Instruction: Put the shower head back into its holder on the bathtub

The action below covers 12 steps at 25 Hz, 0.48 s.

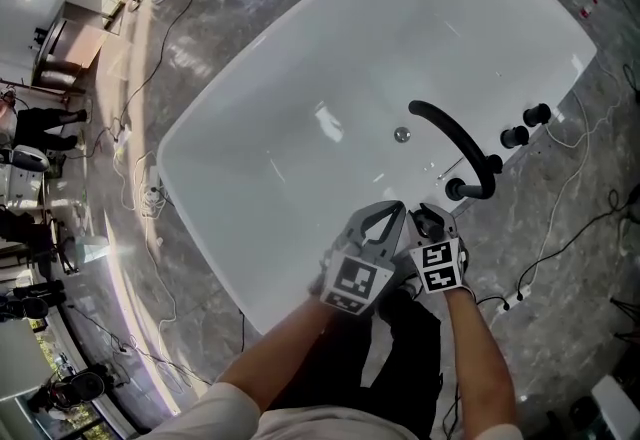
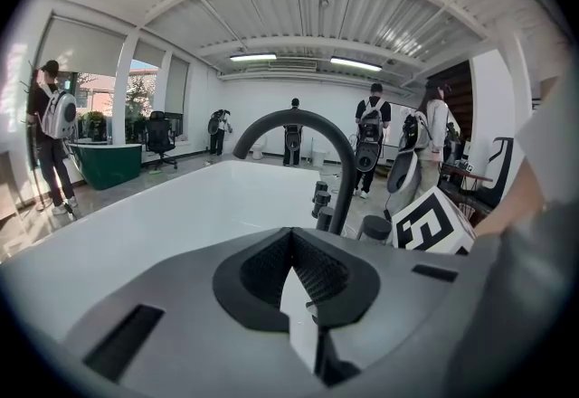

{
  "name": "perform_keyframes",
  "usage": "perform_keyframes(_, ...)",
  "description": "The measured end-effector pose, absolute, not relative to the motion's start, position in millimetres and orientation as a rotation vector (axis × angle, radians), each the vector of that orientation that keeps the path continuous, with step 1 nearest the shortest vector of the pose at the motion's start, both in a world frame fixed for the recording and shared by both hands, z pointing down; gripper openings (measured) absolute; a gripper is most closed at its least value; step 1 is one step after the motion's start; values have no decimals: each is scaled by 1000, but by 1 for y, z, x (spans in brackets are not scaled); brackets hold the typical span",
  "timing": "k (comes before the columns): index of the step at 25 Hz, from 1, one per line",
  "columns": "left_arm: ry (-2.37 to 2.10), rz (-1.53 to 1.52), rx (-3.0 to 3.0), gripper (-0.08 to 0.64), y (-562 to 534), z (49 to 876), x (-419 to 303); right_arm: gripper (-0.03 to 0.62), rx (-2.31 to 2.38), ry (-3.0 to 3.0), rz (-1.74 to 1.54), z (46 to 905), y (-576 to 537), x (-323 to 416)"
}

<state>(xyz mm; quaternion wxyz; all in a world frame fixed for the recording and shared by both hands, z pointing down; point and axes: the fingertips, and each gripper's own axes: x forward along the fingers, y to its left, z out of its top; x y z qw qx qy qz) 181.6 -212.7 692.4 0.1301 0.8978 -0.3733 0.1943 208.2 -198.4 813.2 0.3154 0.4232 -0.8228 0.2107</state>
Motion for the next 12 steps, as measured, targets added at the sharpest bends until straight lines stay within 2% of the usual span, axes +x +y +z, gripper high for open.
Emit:
perform_keyframes(6, -1071, 563, 2598, 6, -211, 686, 181, 118, 1086, -2186, 605, 806, -192, 204)
perform_keyframes(12, -1043, 559, 2602, 5, -204, 673, 186, 150, 1147, -2171, 628, 779, -179, 217)
